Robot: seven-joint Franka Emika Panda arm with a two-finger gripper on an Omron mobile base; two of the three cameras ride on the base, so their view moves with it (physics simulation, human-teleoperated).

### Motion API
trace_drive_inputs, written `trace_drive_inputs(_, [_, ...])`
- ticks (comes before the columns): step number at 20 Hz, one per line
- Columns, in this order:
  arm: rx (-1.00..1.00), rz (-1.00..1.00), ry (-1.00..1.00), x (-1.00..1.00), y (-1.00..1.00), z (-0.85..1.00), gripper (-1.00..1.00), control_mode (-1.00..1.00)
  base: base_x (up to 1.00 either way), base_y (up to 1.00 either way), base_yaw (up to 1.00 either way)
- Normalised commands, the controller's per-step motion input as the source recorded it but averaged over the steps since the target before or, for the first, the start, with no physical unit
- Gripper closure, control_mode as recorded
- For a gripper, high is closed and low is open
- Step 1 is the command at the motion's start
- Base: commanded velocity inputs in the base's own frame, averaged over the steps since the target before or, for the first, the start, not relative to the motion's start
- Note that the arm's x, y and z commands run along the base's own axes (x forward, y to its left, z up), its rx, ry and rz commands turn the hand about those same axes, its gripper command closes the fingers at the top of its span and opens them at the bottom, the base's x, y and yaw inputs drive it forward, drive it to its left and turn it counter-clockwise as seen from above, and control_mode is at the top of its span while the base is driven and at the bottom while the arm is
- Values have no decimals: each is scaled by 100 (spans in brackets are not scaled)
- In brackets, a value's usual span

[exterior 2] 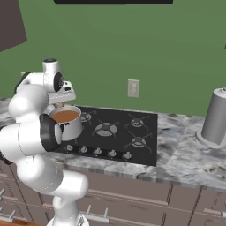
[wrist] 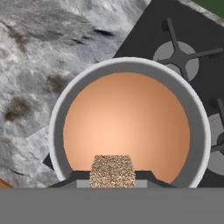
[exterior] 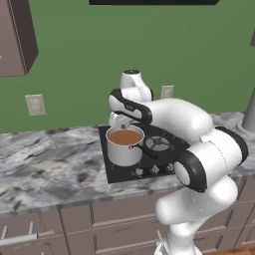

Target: Pick up the sugar cube(s) and place them in the saucepan with hot chocolate.

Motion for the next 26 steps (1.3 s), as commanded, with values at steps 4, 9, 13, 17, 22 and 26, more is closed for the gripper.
trace_drive_inputs(4, [0,0,0,0,2,0,100,-100,0,0,0])
trace_drive_inputs(9, [0,0,0,25,11,-2,100,-100,0,0,0])
trace_drive_inputs(13, [3,0,0,3,-1,-43,100,-100,0,0,0])
trace_drive_inputs(17, [4,0,0,0,-1,-34,100,-100,0,0,0])
trace_drive_inputs(22, [0,0,0,0,0,-7,100,-100,0,0,0])
trace_drive_inputs(26, [0,0,0,0,0,0,100,-100,0,0,0])
